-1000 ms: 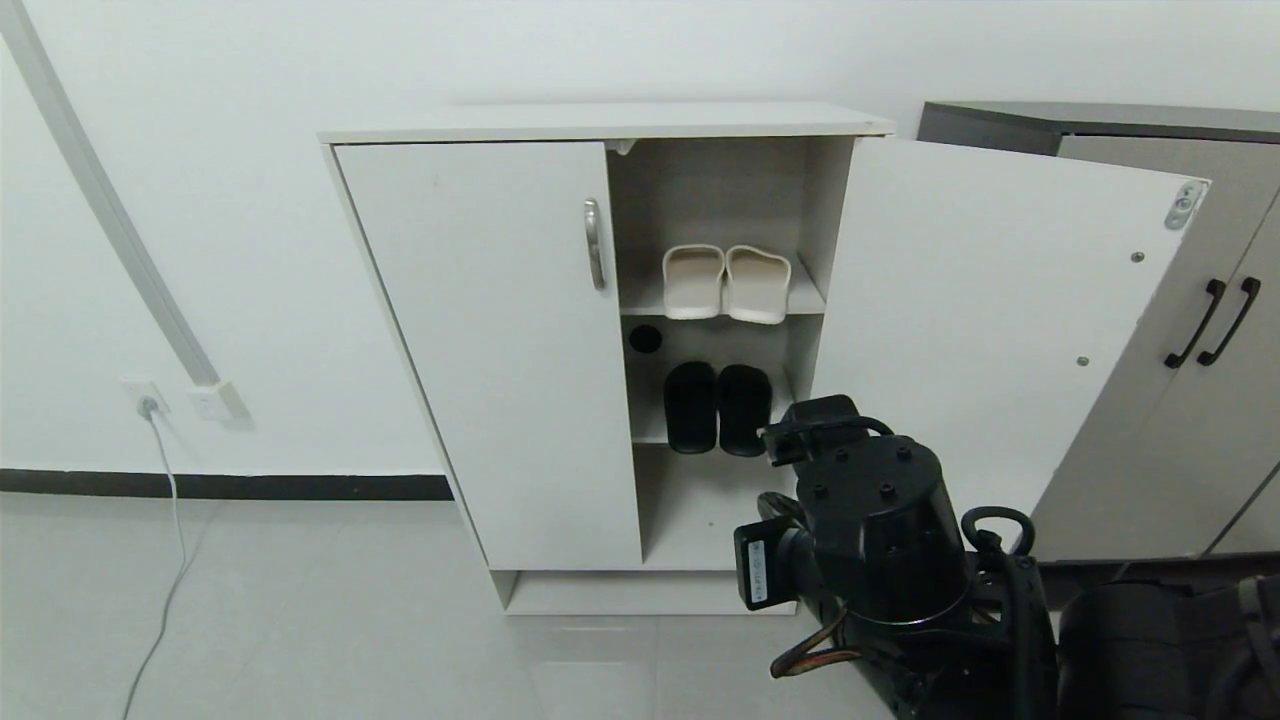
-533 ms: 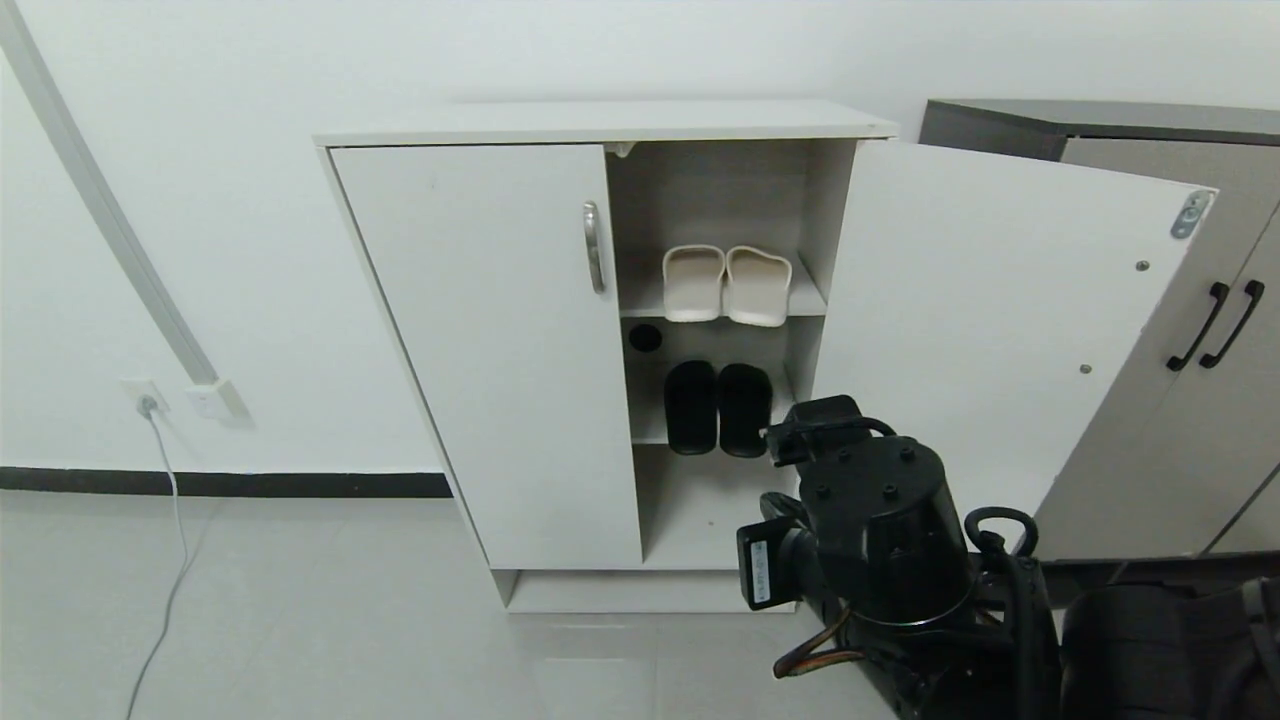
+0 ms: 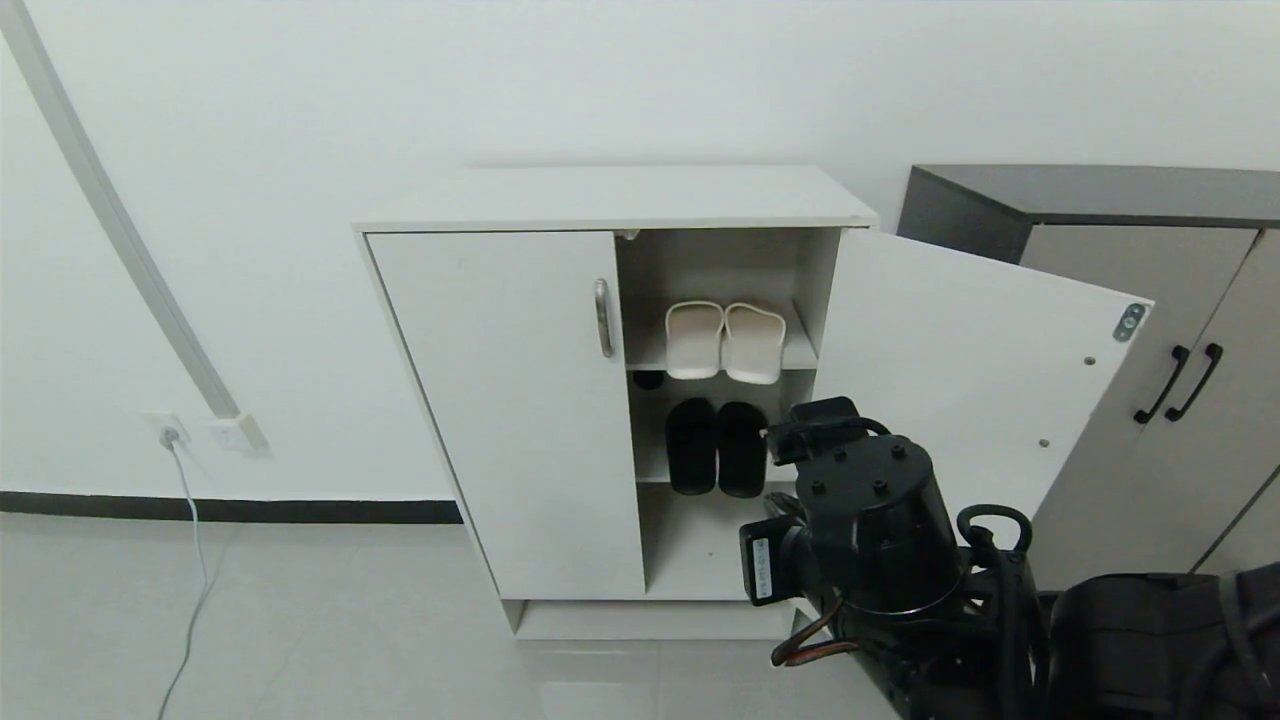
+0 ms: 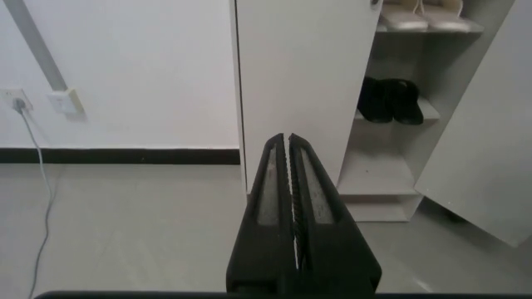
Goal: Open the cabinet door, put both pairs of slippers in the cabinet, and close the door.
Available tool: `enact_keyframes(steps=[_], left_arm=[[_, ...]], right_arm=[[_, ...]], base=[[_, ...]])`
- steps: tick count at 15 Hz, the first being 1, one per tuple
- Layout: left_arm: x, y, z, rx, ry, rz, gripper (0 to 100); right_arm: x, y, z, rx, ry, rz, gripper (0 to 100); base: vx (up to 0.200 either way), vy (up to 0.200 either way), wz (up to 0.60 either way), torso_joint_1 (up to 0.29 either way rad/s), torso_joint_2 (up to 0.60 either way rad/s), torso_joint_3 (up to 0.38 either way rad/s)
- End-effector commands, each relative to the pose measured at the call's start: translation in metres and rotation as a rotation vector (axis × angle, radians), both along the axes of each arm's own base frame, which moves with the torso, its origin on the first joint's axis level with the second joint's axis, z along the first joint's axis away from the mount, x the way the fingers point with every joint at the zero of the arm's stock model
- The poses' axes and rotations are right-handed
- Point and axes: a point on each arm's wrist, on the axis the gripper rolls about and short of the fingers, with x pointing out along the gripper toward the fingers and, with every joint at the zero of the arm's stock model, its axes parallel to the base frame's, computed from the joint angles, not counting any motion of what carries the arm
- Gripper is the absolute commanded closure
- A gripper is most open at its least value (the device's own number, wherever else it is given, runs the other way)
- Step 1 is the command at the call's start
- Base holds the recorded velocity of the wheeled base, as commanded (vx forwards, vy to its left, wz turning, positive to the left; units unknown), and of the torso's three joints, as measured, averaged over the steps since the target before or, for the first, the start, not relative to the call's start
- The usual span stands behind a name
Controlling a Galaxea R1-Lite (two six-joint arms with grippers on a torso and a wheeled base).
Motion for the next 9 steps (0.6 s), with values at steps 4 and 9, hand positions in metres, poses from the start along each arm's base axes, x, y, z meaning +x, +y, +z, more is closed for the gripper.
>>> enact_keyframes(steps=[4, 9], left_arm=[[0.0001, 0.0000, 0.0001, 0.000, 0.001, 0.000, 100], [0.0001, 0.0000, 0.0001, 0.000, 0.001, 0.000, 100]], right_arm=[[0.0022, -0.0009, -0.0009, -0.003, 0.001, -0.009, 100], [0.0033, -0.0019, -0.0012, -0.003, 0.001, -0.013, 100]], base=[[0.000, 0.000, 0.00, 0.139, -0.47, -0.338], [0.000, 0.000, 0.00, 0.166, -0.48, -0.316]])
